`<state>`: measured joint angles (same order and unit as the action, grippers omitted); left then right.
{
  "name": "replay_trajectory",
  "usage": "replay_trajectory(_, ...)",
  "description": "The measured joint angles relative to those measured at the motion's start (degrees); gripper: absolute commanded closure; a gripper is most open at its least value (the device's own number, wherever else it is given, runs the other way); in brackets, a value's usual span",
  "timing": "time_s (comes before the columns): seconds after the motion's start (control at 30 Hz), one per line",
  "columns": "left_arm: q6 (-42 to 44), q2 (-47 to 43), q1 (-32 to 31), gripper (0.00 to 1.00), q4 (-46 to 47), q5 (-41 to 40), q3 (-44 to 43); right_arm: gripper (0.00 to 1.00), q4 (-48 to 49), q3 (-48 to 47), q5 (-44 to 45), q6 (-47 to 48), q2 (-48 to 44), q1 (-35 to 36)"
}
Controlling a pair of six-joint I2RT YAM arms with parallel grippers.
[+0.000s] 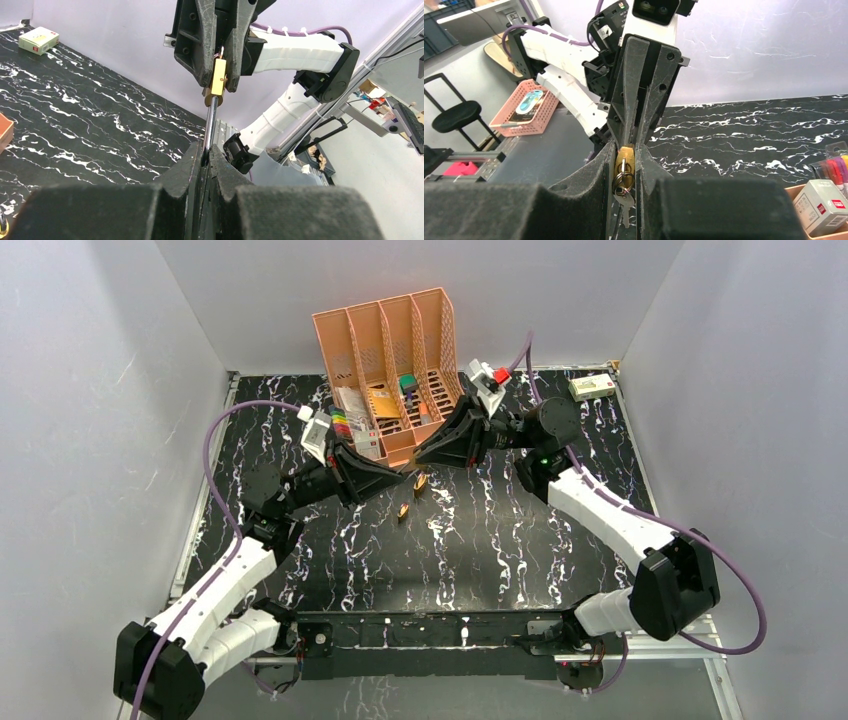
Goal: Lock with the key
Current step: Lock the lock.
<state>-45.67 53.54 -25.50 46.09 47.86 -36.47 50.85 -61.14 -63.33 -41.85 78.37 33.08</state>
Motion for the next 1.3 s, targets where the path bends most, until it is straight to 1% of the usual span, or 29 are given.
replay_trajectory(0.4, 0.35, 0.59, 0.15, 1.0, -0.55, -0.63, -0.59, 1.0, 0.42, 2.08, 4.24, 2.91, -1.18, 1.18)
replay_trajectory(0.7, 2.86, 0.48, 0.17, 1.0, -2.64, -0.87, -1.44, 1.0, 0.44, 2.05, 5.88, 4.94, -1.31, 1.92)
replay_trajectory(0.93, 6.34, -2.54, 0.13, 1.0, -6.1, -0.87, -1.44, 1.0, -2.78, 1.51, 5.14, 7.34, -2.25, 2.58)
replay_trajectory(1.1, 9.97, -5.86, -0.15, 1.0, -10.34, -1.9, -1.92, 1.0, -3.89, 1.51, 3.72, 7.5, -2.43, 2.58)
replay_trajectory(1.3, 13.81, -8.46, -0.24, 1.0, -13.64, -4.52, -5.4, 1.0, -4.17, 2.43, 0.74, 6.01, -2.54, 2.58)
